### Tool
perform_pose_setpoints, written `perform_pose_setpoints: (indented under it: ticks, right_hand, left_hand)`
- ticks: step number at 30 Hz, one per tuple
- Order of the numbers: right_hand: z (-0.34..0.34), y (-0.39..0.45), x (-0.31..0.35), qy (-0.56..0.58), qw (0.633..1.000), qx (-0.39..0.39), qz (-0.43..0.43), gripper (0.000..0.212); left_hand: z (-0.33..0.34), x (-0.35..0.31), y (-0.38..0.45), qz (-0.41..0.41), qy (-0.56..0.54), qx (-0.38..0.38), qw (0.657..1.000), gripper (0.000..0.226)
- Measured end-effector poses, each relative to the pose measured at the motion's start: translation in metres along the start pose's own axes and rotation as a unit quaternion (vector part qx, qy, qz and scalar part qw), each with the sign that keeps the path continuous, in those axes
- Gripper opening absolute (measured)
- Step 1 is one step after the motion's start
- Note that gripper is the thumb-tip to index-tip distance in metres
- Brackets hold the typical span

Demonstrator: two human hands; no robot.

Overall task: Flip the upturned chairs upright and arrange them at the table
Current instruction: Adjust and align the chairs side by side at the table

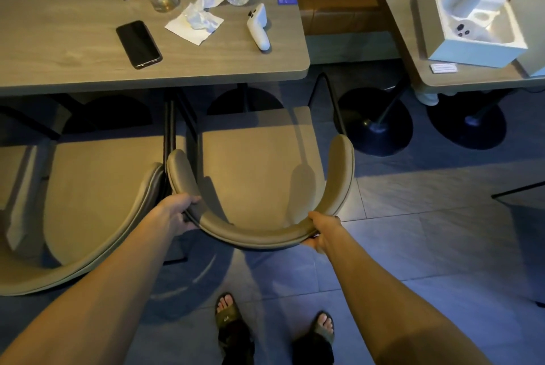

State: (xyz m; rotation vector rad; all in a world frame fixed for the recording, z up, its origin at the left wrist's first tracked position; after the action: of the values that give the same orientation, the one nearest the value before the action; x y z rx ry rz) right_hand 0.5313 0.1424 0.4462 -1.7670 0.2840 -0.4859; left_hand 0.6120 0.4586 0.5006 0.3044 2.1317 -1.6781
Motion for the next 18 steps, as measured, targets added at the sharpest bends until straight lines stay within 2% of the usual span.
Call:
perform_pose_setpoints:
  ticks: [13, 15, 16, 18]
  right_hand:
    - [-0.007, -0.005, 0.002, 0.002, 1.000, -0.023, -0.013, 0.050]
    - [-0.004, -0.004, -0.002, 0.023, 0.999, -0.036, -0.006, 0.059]
    - [-0.001, -0.004, -0.004, 0.032, 0.998, -0.056, 0.001, 0.071]
    - [-0.002, -0.011, -0.006, -0.001, 0.986, -0.169, -0.007, 0.096]
  left_hand:
    - [0.007, 0.012, -0.003, -0.008, 0.012, 0.005, 1.000, 0.045]
    - [0.004, 0.011, -0.003, -0.016, 0.007, 0.020, 1.000, 0.046]
    - [0.002, 0.012, -0.002, -0.021, 0.005, 0.028, 0.999, 0.047]
    - [-0.004, 0.014, -0.001, -0.025, 0.019, 0.046, 0.998, 0.054]
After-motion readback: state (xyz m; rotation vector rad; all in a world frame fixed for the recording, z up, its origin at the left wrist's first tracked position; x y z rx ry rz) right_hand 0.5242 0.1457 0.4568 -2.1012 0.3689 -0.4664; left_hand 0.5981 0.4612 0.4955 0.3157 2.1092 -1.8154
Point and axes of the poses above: each hand's wrist, its own y-axis towards the middle knuckle, its own z-axis out of the palm, x = y × z, the point moved 7 cm from there along y, towards the middle knuckle, and after that the axes turned 7 degrees about z, right-handed, at the moved point
